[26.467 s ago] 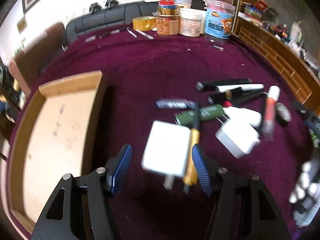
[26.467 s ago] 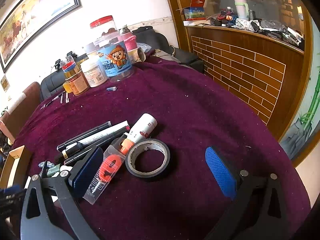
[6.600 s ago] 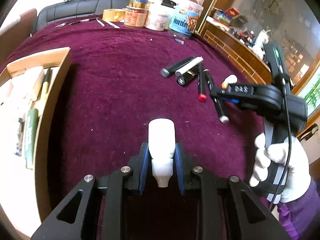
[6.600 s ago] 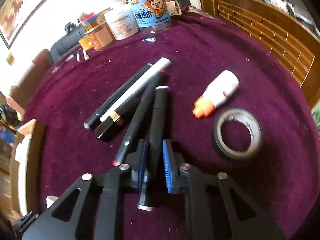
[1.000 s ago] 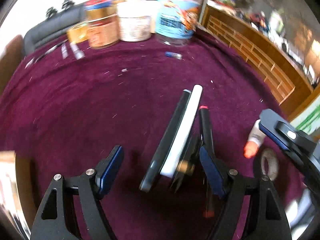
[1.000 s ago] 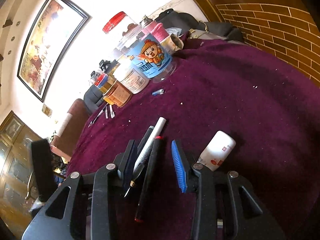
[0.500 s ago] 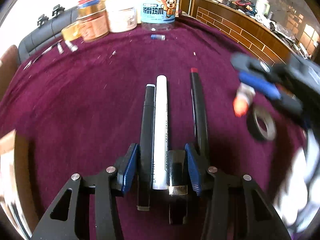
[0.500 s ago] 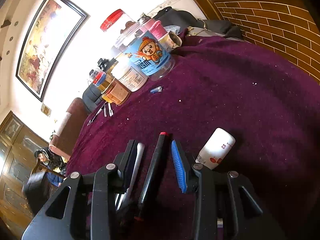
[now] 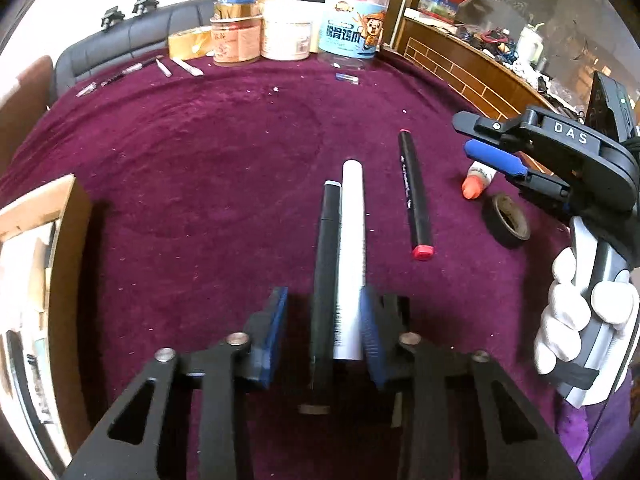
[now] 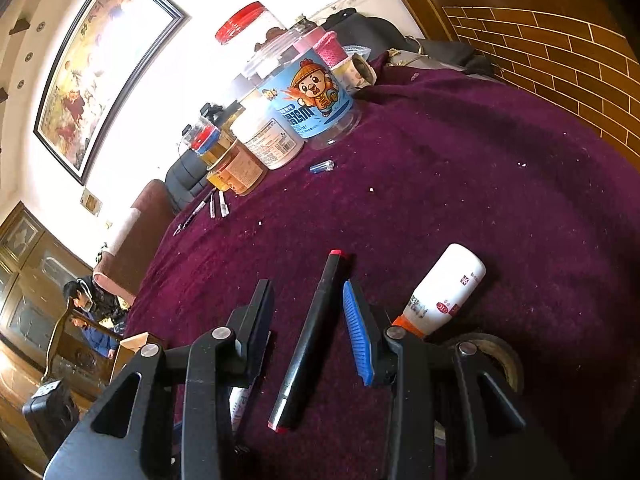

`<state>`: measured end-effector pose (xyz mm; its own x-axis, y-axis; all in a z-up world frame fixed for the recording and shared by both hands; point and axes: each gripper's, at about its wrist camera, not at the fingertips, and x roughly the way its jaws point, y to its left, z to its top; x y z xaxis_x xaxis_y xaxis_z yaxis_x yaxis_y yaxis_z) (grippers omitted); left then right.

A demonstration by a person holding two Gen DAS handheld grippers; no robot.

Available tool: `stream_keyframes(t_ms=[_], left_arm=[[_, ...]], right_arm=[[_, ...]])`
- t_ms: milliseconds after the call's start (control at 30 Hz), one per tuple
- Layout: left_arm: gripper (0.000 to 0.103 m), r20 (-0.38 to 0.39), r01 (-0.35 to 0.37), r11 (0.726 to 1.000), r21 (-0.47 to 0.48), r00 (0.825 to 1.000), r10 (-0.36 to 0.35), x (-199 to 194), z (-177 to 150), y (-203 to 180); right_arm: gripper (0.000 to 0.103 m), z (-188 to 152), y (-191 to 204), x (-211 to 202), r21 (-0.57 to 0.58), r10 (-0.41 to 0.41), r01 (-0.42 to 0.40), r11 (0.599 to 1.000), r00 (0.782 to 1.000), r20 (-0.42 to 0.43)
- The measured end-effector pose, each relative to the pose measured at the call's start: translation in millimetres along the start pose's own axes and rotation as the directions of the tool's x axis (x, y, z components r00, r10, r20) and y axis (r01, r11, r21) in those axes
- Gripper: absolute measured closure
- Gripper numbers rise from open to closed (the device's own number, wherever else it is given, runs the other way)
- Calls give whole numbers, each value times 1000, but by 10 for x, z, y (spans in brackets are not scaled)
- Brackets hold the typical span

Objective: Organize rigid objects
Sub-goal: 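Close the left gripper on the black and white markers, then lift the black marker with the left gripper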

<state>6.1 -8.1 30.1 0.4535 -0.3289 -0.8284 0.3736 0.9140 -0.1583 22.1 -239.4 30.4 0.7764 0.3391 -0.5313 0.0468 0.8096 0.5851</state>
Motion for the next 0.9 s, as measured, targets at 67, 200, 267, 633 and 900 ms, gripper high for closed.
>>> stream_keyframes(t_ms=[67, 200, 267, 633, 900], left_arm=[[78, 1, -10, 1000, -1, 1000, 10, 31, 18, 11], [78, -8, 10, 1000, -24, 1000, -10, 50, 21, 136], [78, -12, 67, 996, -63, 998, -68, 31, 0, 241], [77, 5, -43, 999, -27, 999, 43, 40, -18, 242], [77, 31, -235, 963, 134, 972, 233, 249, 100, -120]], right_arm=[[70, 3, 5, 5, -2, 3, -3, 1000, 1000, -1], [70, 5, 19, 17, -8, 10, -10, 1000, 1000, -9], [70, 5, 27, 22, -11, 16, -16, 1000, 1000, -14], [70, -25, 100, 71, -48, 17, -18, 999, 999, -29], [70, -21, 112, 58, -55, 18, -20, 998, 999, -26]])
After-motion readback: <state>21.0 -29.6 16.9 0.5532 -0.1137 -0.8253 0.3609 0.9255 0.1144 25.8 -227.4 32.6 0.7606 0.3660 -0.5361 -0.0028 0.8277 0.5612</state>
